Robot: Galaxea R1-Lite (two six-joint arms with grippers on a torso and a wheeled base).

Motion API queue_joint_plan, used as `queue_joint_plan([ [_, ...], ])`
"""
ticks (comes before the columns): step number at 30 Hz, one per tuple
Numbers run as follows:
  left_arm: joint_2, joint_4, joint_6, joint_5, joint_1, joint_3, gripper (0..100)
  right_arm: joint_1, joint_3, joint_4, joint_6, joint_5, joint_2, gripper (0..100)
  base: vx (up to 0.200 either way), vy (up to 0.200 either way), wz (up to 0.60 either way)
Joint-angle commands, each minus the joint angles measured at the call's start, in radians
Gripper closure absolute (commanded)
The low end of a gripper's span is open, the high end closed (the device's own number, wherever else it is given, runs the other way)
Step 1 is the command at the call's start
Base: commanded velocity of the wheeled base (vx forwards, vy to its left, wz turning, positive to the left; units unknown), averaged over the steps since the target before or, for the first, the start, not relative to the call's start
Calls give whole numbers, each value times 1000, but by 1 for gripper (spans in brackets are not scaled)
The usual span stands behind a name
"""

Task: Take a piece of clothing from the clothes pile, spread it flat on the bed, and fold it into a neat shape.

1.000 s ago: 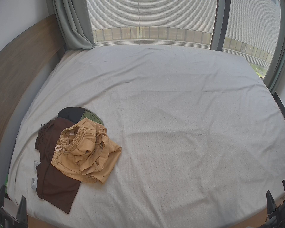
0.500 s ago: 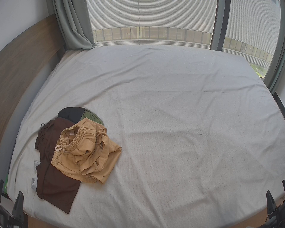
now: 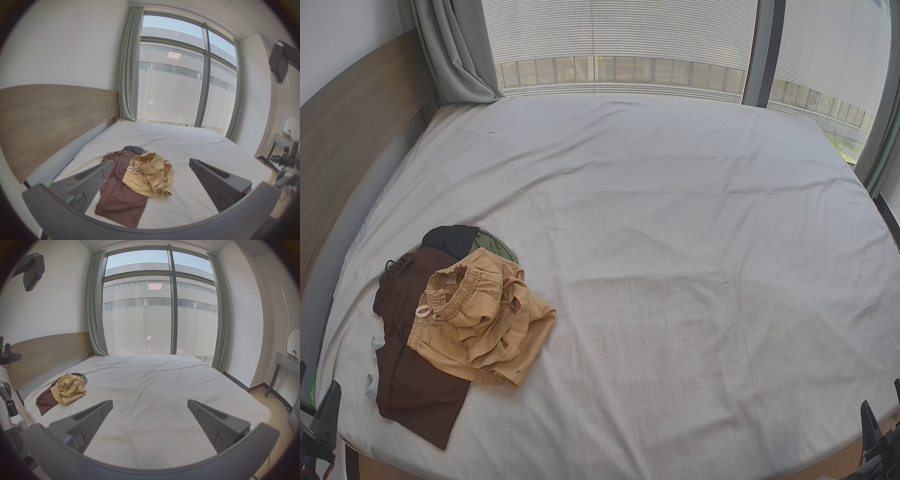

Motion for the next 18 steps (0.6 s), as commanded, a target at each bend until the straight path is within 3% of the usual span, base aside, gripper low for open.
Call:
queue_joint_plan([
  [1,133,-34,-70,-16,-6,-30,0,0,16,0,0,0,-16,0,0,0,0],
  [18,429,-119,-94,-165,-11,-114,0,2,16,0,0,0,-16,0,0,0,0],
])
